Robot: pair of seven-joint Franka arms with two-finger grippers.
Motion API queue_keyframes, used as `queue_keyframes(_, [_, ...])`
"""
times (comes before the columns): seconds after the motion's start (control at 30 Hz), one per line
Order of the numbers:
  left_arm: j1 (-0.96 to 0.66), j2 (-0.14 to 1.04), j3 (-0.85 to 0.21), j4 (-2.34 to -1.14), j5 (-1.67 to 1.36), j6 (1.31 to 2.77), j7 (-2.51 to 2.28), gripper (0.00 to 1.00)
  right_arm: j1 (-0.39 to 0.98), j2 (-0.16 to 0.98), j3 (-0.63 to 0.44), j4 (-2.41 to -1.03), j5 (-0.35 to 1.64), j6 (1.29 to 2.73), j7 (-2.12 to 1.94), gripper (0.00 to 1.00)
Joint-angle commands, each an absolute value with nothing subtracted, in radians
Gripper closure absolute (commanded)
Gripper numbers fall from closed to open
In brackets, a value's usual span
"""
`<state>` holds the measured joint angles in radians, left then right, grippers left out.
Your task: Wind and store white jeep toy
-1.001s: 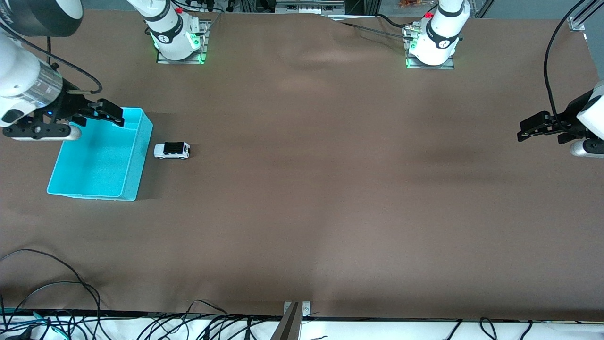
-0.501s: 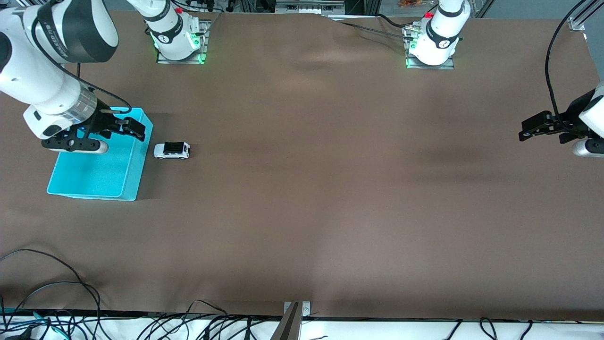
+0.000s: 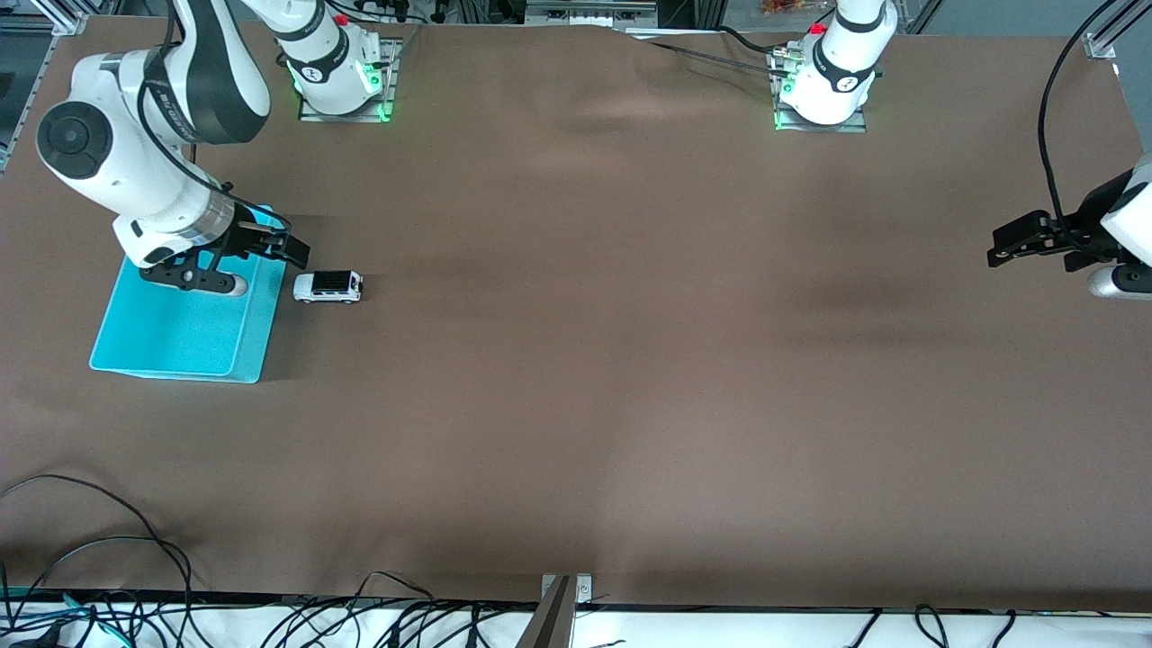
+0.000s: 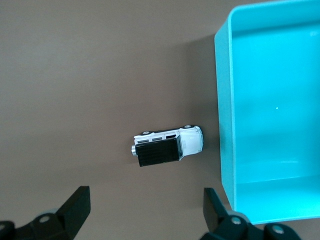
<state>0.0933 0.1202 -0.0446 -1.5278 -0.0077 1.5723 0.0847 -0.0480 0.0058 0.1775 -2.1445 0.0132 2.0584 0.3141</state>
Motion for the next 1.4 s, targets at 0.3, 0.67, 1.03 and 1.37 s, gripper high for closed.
queue_keyframes(0.3, [0.089,0.107,-0.043,-1.543,0.014,1.566,0.097,0.0,-0.051,-0.028,0.183,-2.341,0.015,2.287,0.719,0.0])
queue_keyframes(0.67, [0.089,0.107,-0.043,-1.543,0.014,1.566,0.097,0.0,-0.051,-0.021,0.181,-2.471,0.017,2.407,0.917,0.0])
queue_keyframes(1.03, [0.091,0.107,-0.043,-1.543,0.014,1.566,0.097,0.0,-0.051,0.044,0.181,-2.513,0.015,2.529,1.064,0.0])
queue_keyframes(1.37, [0.091,0.107,-0.043,-1.543,0.014,1.566,0.097,0.0,-0.051,0.115,0.179,-2.513,0.015,2.625,1.129,0.0])
